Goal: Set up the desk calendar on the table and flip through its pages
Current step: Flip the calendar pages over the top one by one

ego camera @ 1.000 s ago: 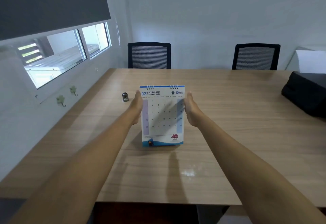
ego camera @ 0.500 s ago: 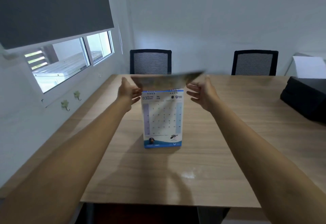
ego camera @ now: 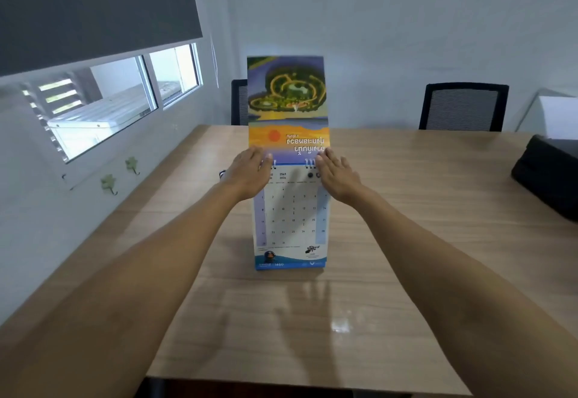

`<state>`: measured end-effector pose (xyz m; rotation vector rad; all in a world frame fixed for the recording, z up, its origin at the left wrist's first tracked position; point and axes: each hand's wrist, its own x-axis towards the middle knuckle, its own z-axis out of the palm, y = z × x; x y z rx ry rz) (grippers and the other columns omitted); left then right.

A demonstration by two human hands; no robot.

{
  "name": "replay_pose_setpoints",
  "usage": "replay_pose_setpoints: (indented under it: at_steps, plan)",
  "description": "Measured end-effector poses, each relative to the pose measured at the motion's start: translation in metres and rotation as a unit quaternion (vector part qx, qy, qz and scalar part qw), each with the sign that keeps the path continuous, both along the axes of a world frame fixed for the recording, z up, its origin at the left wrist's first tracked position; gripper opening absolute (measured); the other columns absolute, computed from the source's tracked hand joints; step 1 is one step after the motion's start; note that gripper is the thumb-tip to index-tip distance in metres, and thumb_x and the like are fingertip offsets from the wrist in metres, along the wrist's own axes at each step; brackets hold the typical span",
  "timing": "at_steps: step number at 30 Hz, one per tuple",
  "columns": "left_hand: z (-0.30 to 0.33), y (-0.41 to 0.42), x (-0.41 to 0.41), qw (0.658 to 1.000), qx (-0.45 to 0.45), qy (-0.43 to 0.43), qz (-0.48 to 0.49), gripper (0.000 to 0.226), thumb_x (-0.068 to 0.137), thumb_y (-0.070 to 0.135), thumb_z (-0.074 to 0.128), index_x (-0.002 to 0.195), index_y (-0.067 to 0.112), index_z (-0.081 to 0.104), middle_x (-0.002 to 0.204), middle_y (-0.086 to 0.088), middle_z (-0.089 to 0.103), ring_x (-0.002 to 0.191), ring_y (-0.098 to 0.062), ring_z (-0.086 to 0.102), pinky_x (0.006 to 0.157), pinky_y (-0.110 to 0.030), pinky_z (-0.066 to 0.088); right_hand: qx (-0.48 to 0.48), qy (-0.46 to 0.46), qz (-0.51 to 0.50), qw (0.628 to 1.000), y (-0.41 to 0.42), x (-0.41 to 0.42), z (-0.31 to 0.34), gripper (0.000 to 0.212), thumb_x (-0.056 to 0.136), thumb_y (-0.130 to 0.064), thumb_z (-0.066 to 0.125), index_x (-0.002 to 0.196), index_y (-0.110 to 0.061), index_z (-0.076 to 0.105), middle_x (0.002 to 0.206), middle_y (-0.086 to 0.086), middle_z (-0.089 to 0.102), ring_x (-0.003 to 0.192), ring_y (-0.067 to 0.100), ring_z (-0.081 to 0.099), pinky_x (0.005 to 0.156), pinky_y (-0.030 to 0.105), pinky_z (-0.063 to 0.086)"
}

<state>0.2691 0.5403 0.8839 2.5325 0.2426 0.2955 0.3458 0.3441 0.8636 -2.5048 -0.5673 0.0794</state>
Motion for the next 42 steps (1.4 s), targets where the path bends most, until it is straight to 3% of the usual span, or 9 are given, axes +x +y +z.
replay_pose_setpoints:
  at_steps: [6, 10, 15, 19, 24, 29, 32, 36, 42]
  plan:
    - [-0.013, 0.006, 0.008, 0.999, -0.01, 0.032, 0.03, 0.069, 0.092, 0.056, 0.015, 0.116, 0.002, 0.051, 0.124, -0.018, 0.055, 0.119, -0.037, 0.048, 0.099, -0.05, 0.04, 0.024, -0.02, -0.025, 0.999, 0.004, 0.006, -0.009, 0.063, 0.097, -0.054, 0.015, 0.147, -0.022, 0.032, 0.157, 0.001, 0.027, 0.146, 0.03, 0.02, 0.117, 0.055, 0.016]
    - [-0.017, -0.004, 0.004, 0.991, -0.106, -0.02, 0.075, 0.081, 0.087, 0.064, 0.01, 0.135, 0.005, 0.039, 0.147, -0.016, 0.038, 0.136, -0.035, 0.036, 0.11, -0.052, 0.032, 0.164, 0.007, -0.024, 0.986, 0.008, 0.002, -0.013, 0.066, 0.089, -0.061, 0.018, 0.122, -0.008, 0.042, 0.137, 0.005, 0.04, 0.13, 0.021, 0.035, 0.115, 0.053, 0.027]
    - [-0.049, -0.017, -0.011, 0.911, -0.379, -0.021, 0.16, 0.101, 0.07, 0.085, 0.007, 0.145, 0.023, 0.037, 0.15, -0.007, 0.043, 0.138, -0.029, 0.04, 0.112, -0.049, 0.032, 0.376, 0.261, -0.121, 0.881, 0.011, -0.007, -0.038, 0.079, 0.089, -0.07, 0.012, 0.153, -0.024, 0.017, 0.161, -0.002, 0.016, 0.147, 0.024, 0.016, 0.119, 0.052, 0.01]
    - [-0.051, -0.03, -0.024, 0.883, -0.454, -0.003, 0.116, 0.074, 0.093, 0.063, 0.002, 0.138, 0.028, 0.05, 0.131, -0.001, 0.06, 0.122, -0.023, 0.054, 0.09, -0.032, 0.039, 0.417, 0.309, -0.118, 0.846, 0.01, -0.016, -0.045, 0.076, 0.093, -0.064, 0.005, 0.141, -0.021, 0.046, 0.144, -0.001, 0.043, 0.133, 0.018, 0.035, 0.112, 0.042, 0.02]
    - [-0.038, -0.032, -0.03, 0.883, -0.461, 0.006, 0.089, 0.069, 0.096, 0.056, -0.001, 0.143, 0.027, 0.041, 0.151, -0.003, 0.042, 0.142, -0.024, 0.034, 0.113, -0.038, 0.024, 0.427, 0.321, -0.09, 0.84, 0.003, -0.025, -0.039, 0.096, 0.075, -0.079, 0.003, 0.141, -0.025, 0.047, 0.157, 0.005, 0.032, 0.148, 0.024, 0.018, 0.122, 0.047, 0.006]
    - [-0.02, -0.034, -0.044, 0.895, -0.435, 0.027, 0.092, 0.067, 0.098, 0.051, -0.002, 0.147, 0.023, 0.034, 0.154, -0.003, 0.037, 0.145, -0.024, 0.028, 0.118, -0.041, 0.015, 0.402, 0.319, -0.078, 0.855, -0.009, -0.039, -0.021, 0.092, 0.087, -0.07, -0.006, 0.151, -0.015, 0.03, 0.161, 0.005, 0.022, 0.15, 0.02, 0.01, 0.123, 0.041, -0.002]
    - [-0.01, -0.025, -0.045, 0.909, -0.396, 0.073, 0.109, 0.074, 0.095, 0.059, 0.0, 0.146, 0.02, 0.038, 0.155, -0.007, 0.036, 0.144, -0.027, 0.03, 0.12, -0.041, 0.017, 0.365, 0.31, -0.08, 0.874, -0.018, -0.043, -0.012, 0.095, 0.089, -0.066, -0.009, 0.148, -0.004, 0.031, 0.158, 0.009, 0.029, 0.144, 0.019, 0.026, 0.123, 0.044, -0.001]
    - [0.005, -0.011, -0.045, 0.913, -0.373, 0.055, 0.156, 0.086, 0.091, 0.067, 0.008, 0.131, 0.005, 0.052, 0.117, -0.011, 0.062, 0.092, -0.022, 0.059, 0.087, -0.032, 0.045, 0.349, 0.292, -0.109, 0.884, -0.033, -0.045, 0.012, 0.099, 0.089, -0.066, -0.008, 0.136, -0.003, 0.051, 0.143, 0.011, 0.052, 0.134, 0.025, 0.044, 0.117, 0.045, 0.016]
    - [0.046, -0.003, -0.042, 0.894, -0.419, -0.008, 0.16, 0.089, 0.092, 0.066, 0.007, 0.124, -0.002, 0.054, 0.109, -0.013, 0.065, 0.093, -0.025, 0.06, 0.078, -0.032, 0.046, 0.433, 0.279, -0.1, 0.851, -0.046, -0.028, 0.046, 0.084, 0.093, -0.064, 0.001, 0.128, -0.008, 0.053, 0.09, 0.008, 0.067, 0.089, 0.023, 0.061, 0.105, 0.039, 0.035]
